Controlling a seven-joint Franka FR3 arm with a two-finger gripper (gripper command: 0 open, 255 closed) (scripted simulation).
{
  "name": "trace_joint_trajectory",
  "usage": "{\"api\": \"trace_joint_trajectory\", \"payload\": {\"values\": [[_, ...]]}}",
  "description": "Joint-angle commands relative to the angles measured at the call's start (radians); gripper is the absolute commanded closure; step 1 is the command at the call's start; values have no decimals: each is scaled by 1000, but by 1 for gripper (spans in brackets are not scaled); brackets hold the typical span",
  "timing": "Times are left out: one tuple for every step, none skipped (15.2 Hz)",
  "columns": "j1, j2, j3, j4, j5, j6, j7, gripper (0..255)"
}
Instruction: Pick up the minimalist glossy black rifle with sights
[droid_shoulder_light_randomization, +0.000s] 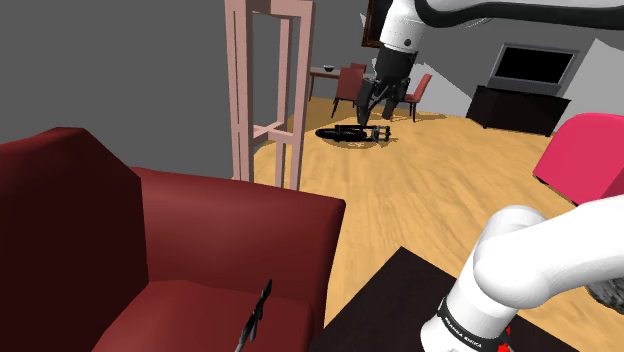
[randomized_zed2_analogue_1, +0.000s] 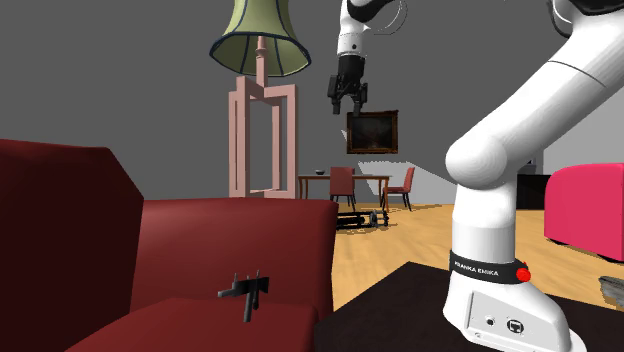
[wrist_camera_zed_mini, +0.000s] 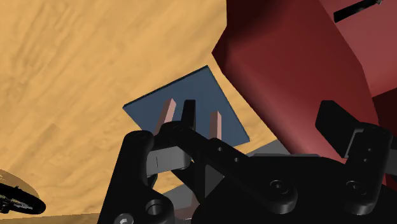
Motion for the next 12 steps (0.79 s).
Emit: {"api": "trace_joint_trajectory", "payload": {"values": [[0, 0, 0, 0, 0, 0, 0, 0], [-1, -8, 15, -29, 12, 11, 34, 0], [-3, -15, 30, -56, 25, 23, 67, 0], [-4, -20, 46, -83, 38, 35, 100, 0], [-4, -24, 62, -109, 53, 47, 134, 0], [-5, -28, 78, -133, 68, 60, 167, 0], [-4, -30, 95, -156, 83, 73, 201, 0], [-3, -30, 112, -179, 99, 87, 234, 0], [-2, -29, 129, -200, 115, 101, 268, 0], [0, -27, 146, -220, 132, 116, 302, 0], [2, -23, 164, -238, 150, 132, 335, 0], [4, -17, 182, -256, 168, 148, 369, 0]]}}
